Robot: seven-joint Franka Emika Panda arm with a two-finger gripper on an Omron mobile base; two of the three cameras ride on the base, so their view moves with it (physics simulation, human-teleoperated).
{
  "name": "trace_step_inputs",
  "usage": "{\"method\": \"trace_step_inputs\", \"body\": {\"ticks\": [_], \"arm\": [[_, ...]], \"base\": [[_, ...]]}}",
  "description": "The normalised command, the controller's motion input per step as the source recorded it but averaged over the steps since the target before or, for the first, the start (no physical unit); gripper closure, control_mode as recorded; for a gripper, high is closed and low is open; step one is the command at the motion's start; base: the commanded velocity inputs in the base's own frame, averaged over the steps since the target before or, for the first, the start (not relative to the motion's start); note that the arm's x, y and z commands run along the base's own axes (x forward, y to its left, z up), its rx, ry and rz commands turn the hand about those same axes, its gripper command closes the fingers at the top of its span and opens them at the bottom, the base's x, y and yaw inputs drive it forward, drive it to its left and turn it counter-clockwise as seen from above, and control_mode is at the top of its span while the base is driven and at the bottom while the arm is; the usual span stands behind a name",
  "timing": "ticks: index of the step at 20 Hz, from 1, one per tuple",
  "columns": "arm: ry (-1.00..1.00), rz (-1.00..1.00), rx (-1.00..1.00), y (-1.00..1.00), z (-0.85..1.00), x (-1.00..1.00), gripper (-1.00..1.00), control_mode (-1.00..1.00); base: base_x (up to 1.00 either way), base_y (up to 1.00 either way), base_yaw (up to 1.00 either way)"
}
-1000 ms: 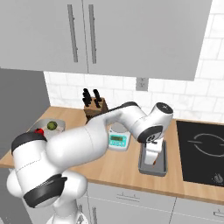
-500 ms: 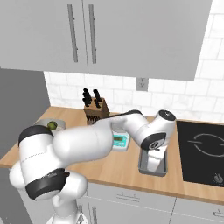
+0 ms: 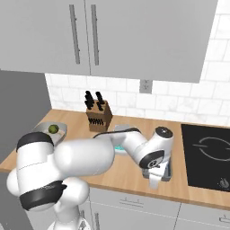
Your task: Take the meat container that has the chicken drumstick and place it on the second highest rack of the freezer. Then take the vegetable container that has the lime and tomato and place it on the highest rack of the freezer.
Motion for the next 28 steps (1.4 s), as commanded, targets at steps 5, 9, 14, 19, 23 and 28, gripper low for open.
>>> {"method": "trace_step_inputs", "body": {"ticks": [5,9,14,19,23,28], "arm": [[0.01,0.04,0.01,0.02,-0.25,0.15,-1.00,-1.00],[0.00,0.00,0.03,-0.05,-0.18,0.04,-1.00,-1.00],[0.00,0.00,0.01,-0.04,-0.29,0.02,-1.00,-1.00],[0.00,0.00,0.03,-0.15,-0.06,0.24,-1.00,-1.00],[0.01,0.00,0.03,-0.13,0.00,0.39,-1.00,-1.00],[0.00,0.00,0.00,-0.07,-0.28,0.09,-1.00,-1.00]], "base": [[0.00,0.00,0.00],[0.00,0.00,0.00],[0.00,0.00,0.00],[0.00,0.00,0.00],[0.00,0.00,0.00],[0.00,0.00,0.00]]}}
